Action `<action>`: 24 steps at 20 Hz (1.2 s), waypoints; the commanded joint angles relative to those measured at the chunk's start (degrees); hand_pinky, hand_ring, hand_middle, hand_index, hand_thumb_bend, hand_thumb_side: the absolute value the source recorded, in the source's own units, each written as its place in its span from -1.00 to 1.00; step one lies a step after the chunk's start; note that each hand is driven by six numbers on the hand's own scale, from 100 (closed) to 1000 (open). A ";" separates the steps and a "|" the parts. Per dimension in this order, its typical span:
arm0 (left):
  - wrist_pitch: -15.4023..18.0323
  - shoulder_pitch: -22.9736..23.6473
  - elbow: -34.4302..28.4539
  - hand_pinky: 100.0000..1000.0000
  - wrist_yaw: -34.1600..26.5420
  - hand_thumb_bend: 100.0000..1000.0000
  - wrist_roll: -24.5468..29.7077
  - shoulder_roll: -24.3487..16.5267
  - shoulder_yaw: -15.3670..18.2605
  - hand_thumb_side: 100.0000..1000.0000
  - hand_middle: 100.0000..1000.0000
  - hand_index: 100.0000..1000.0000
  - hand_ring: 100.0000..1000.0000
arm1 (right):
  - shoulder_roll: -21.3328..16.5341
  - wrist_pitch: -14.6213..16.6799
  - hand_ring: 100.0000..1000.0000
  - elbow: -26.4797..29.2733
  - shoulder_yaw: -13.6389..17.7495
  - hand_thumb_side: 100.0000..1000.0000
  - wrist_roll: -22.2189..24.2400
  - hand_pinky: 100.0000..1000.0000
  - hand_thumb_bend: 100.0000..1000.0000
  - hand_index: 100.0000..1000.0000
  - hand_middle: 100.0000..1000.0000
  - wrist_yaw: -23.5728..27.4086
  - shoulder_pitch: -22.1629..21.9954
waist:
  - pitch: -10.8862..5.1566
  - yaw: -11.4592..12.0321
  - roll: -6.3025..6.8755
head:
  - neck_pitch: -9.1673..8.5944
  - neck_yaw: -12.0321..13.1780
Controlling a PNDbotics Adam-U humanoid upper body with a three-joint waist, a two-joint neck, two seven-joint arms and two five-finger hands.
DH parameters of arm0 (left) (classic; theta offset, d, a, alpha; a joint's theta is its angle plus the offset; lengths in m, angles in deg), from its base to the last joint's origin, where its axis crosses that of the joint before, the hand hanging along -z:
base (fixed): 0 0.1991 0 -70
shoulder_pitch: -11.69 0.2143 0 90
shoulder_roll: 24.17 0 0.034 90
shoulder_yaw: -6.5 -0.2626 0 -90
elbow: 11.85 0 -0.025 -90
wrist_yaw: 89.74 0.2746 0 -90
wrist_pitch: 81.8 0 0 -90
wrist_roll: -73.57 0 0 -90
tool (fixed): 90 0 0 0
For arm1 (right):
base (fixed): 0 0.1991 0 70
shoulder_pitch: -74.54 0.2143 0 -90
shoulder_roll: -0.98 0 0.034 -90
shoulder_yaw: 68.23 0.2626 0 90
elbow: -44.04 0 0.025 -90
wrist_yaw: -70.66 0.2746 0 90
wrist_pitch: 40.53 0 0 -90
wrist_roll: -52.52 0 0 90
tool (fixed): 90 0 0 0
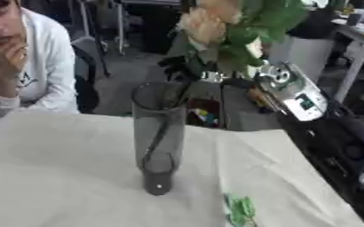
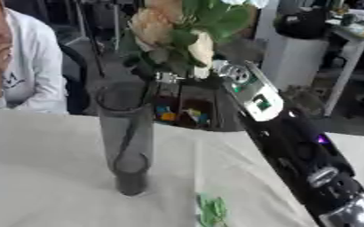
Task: Arrange flowers into the vase.
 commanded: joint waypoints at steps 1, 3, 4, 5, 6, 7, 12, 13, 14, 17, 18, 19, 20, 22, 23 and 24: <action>-0.08 -0.55 -0.96 0.51 -0.01 -1.00 0.10 -0.58 -0.05 1.00 0.68 0.93 0.76 | -1.47 5.50 1.00 -0.30 -0.40 0.65 4.59 0.89 -0.56 1.00 1.00 -1.07 1.72 | -1.57 0.04 0.31 | -0.24 0.00; -0.07 -0.55 -0.96 0.51 -0.01 -1.00 0.12 -0.66 -0.07 1.00 0.68 0.93 0.76 | -1.57 6.58 1.00 -1.72 -0.95 0.59 4.59 0.90 -0.55 1.00 1.00 -2.77 2.29 | -1.66 0.02 0.27 | -0.09 -0.02; -0.07 -0.55 -0.96 0.51 -0.02 -1.00 0.13 -0.71 -0.08 1.00 0.68 0.93 0.77 | -1.58 7.39 1.00 -2.86 -1.29 0.57 4.59 0.90 -0.54 1.00 1.00 -4.09 2.76 | -1.70 0.00 0.25 | -0.05 -0.01; -0.06 -0.56 -0.96 0.51 -0.03 -1.00 0.15 -0.73 -0.08 1.00 0.68 0.93 0.77 | -1.48 8.41 1.00 -4.19 -1.50 0.56 4.59 0.90 -0.52 1.00 1.00 -5.53 3.23 | -1.74 -0.03 0.23 | -0.03 -0.02; -0.05 -0.57 -0.96 0.51 -0.05 -1.00 0.17 -0.75 -0.10 1.00 0.68 0.93 0.77 | -1.28 9.59 1.00 -5.71 -1.62 0.56 4.59 0.90 -0.52 1.00 1.00 -7.15 3.75 | -1.78 -0.04 0.20 | -0.04 -0.06; -0.05 -0.59 -0.96 0.51 -0.07 -1.00 0.19 -0.76 -0.10 1.00 0.68 0.93 0.77 | -1.01 10.92 1.00 -7.22 -1.55 0.56 4.59 0.89 -0.52 1.00 1.00 -8.64 4.20 | -1.80 -0.05 0.18 | -0.07 -0.09; -0.06 -0.64 -0.96 0.51 -0.13 -1.00 0.33 -0.87 -0.16 1.00 0.68 0.93 0.77 | 0.74 16.74 1.00 -14.62 -0.40 0.56 4.59 0.90 -0.49 1.00 1.00 -14.98 6.59 | -1.92 0.03 0.05 | -0.18 -0.18; -0.06 -0.65 -0.96 0.51 -0.15 -1.00 0.34 -0.88 -0.17 1.00 0.68 0.93 0.77 | 1.07 17.73 1.00 -15.79 -0.09 0.56 4.59 0.90 -0.49 1.00 1.00 -15.89 6.96 | -1.94 0.04 0.01 | -0.17 -0.21; -0.05 -0.66 -0.96 0.51 -0.16 -1.00 0.36 -0.89 -0.18 1.00 0.68 0.93 0.77 | 1.36 18.67 1.00 -16.71 0.19 0.57 4.59 0.89 -0.50 1.00 1.00 -16.56 7.27 | -1.95 0.07 -0.04 | -0.21 -0.22; -0.07 -0.66 -0.96 0.51 -0.15 -1.00 0.40 -0.97 -0.19 1.00 0.68 0.93 0.77 | 1.88 20.58 1.00 -18.34 0.88 0.59 4.59 0.89 -0.50 1.00 1.00 -17.39 8.00 | -1.93 0.10 -0.15 | -0.23 -0.18; -0.07 -0.68 -0.96 0.51 -0.16 -1.00 0.41 -0.98 -0.20 1.00 0.68 0.93 0.77 | 1.99 20.93 1.00 -18.55 1.03 0.60 4.59 0.89 -0.51 1.00 1.00 -17.36 8.22 | -1.93 0.07 -0.19 | -0.24 -0.17; -0.07 -0.69 -0.96 0.51 -0.16 -1.00 0.42 -1.00 -0.21 1.00 0.68 0.93 0.77 | 2.08 21.11 1.00 -18.69 1.14 0.60 4.59 0.89 -0.51 1.00 1.00 -17.28 8.43 | -1.94 0.03 -0.22 | -0.25 -0.16; -0.08 -0.68 -0.96 0.51 -0.16 -1.00 0.44 -1.01 -0.23 1.00 0.68 0.93 0.77 | 2.18 21.17 1.00 -18.77 1.24 0.61 4.59 0.89 -0.52 1.00 1.00 -17.16 8.64 | -1.96 0.01 -0.26 | -0.22 -0.16; -0.11 -0.65 -0.96 0.51 -0.15 -1.00 0.46 -1.03 -0.24 1.00 0.68 0.93 0.77 | 2.38 21.11 1.00 -18.76 1.33 0.63 4.59 0.88 -0.52 1.00 1.00 -16.73 8.93 | -2.01 -0.01 -0.32 | -0.22 -0.21; -0.13 -0.63 -0.96 0.51 -0.15 -1.00 0.45 -1.04 -0.23 1.00 0.68 0.93 0.77 | 2.44 21.01 1.00 -18.64 1.33 0.73 4.59 0.88 -0.44 1.00 1.00 -16.44 9.00 | -2.04 0.00 -0.34 | -0.23 -0.23; -0.15 -0.61 -0.96 0.51 -0.14 -1.00 0.45 -1.04 -0.23 1.00 0.68 0.93 0.77 | 2.54 20.93 1.00 -18.39 1.32 0.67 4.59 0.88 -0.54 1.00 1.00 -16.00 9.07 | -2.08 -0.01 -0.34 | -0.22 -0.25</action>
